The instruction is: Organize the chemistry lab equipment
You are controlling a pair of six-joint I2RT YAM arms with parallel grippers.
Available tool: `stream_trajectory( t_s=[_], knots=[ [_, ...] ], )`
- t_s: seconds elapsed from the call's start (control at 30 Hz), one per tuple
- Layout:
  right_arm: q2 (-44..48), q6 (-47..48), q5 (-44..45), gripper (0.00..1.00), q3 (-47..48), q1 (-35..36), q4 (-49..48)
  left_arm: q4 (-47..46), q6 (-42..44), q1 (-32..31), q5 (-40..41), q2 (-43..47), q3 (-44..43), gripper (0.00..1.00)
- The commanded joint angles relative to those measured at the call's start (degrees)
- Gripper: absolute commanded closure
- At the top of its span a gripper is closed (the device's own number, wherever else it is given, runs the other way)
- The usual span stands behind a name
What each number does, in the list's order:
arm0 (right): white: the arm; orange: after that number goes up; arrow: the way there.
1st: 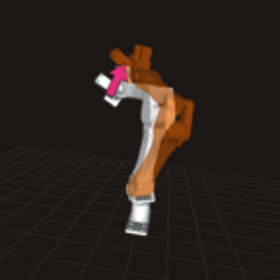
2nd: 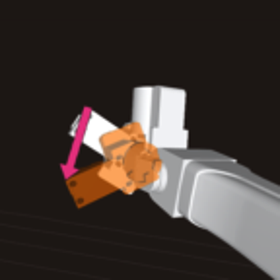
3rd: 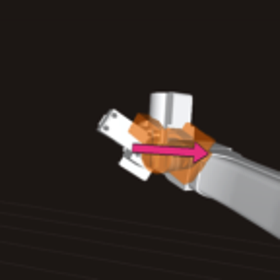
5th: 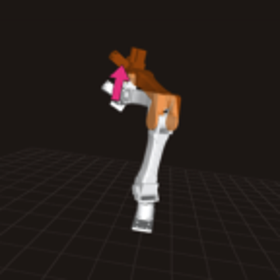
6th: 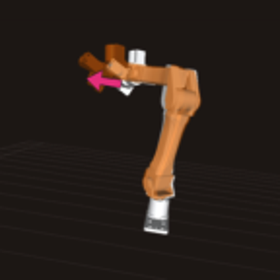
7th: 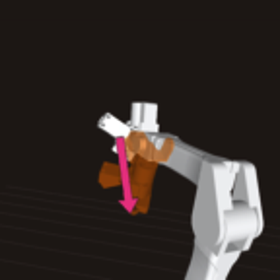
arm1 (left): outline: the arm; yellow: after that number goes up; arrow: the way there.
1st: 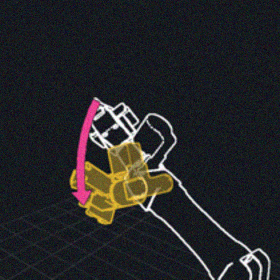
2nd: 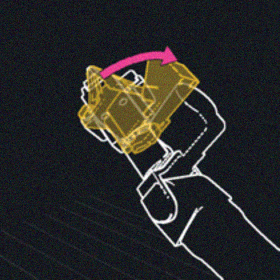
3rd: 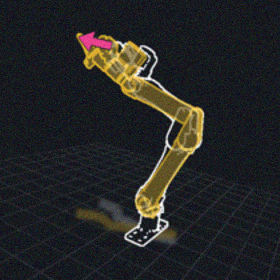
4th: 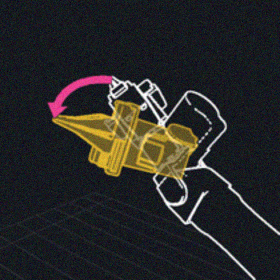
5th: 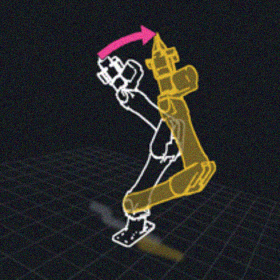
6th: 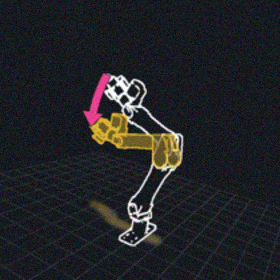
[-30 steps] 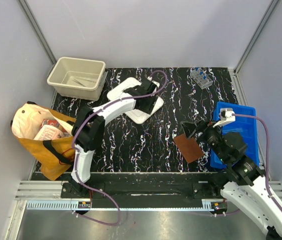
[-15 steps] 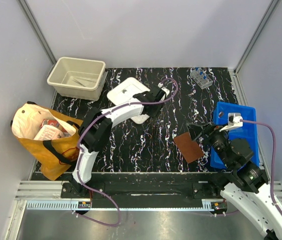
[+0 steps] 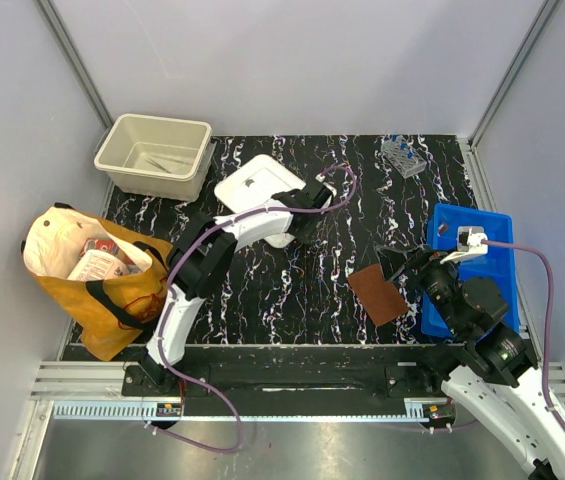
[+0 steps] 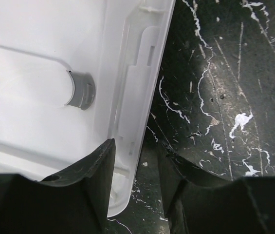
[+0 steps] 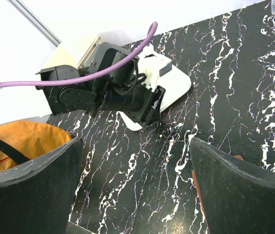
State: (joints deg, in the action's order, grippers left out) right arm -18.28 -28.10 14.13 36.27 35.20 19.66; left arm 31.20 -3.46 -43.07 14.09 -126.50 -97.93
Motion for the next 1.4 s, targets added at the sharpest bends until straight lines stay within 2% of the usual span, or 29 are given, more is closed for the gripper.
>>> stream_trajectory(
  t_s=[0.0, 0.17, 0.33, 0.37, 0.43, 0.5, 0.63, 0.83, 1.03, 1.1, 1.17, 1.27, 1.37],
  knots=[
    [0.09, 0.85, 1.43, 0.05, 0.64, 0.31, -1.12, -1.49, 0.13, -0.26, 3.14, -1.56, -2.62, 0.57],
    [0.18, 0.59, 1.25, 0.05, 0.47, 0.22, -1.11, -0.53, -0.49, -0.79, 5.07, -2.53, -3.06, 0.68],
    [0.27, 0.15, 0.81, 0.05, 0.91, 0.31, -1.20, -0.18, -0.93, -1.31, 3.58, -2.70, -2.62, 0.71],
    [0.27, 0.15, 0.72, 0.05, 1.17, 0.22, -1.29, 0.09, -1.19, -1.58, 3.75, -2.96, -2.70, 0.74],
    [0.35, 0.15, 0.55, 0.05, 1.34, 0.22, -1.12, 1.22, -1.63, -1.58, 3.06, -3.05, -3.14, 0.91],
    [0.62, 0.15, 0.46, 0.06, 1.43, 0.31, -0.94, 2.11, -1.72, -1.67, 1.74, -2.09, -3.49, 1.00],
    [0.53, 3.82, -1.03, 0.10, 1.17, 0.31, -1.99, 4.13, -1.90, -1.67, -0.37, 2.99, -3.93, 1.00],
    [-1.14, 12.79, -1.74, 0.08, 2.49, 0.13, -6.29, 7.03, -1.63, -1.67, -9.85, 13.63, -4.29, 1.00],
    [-2.36, 23.61, -13.32, 0.08, -1.55, 0.22, -16.04, 9.66, -0.49, -1.58, -17.68, 19.79, -3.06, 1.00],
    [-5.17, 26.23, -17.09, 0.08, -2.52, 0.22, -21.21, 11.07, 0.12, -1.58, -20.40, 21.37, -2.62, 1.00],
    [-11.30, 27.74, -19.05, 0.07, -0.86, 0.22, -22.03, 11.95, 0.48, -1.58, -22.78, 22.95, -2.09, 1.00],
    [-19.48, 36.94, -25.61, 0.03, 4.93, 0.31, -16.62, 12.92, 0.91, -1.67, -26.47, 25.41, -1.04, 1.00],
    [-22.76, 47.41, -30.21, 0.02, 6.79, 0.31, -14.91, 13.80, 1.27, -1.49, -28.32, 27.26, 0.28, 1.00]
  ],
)
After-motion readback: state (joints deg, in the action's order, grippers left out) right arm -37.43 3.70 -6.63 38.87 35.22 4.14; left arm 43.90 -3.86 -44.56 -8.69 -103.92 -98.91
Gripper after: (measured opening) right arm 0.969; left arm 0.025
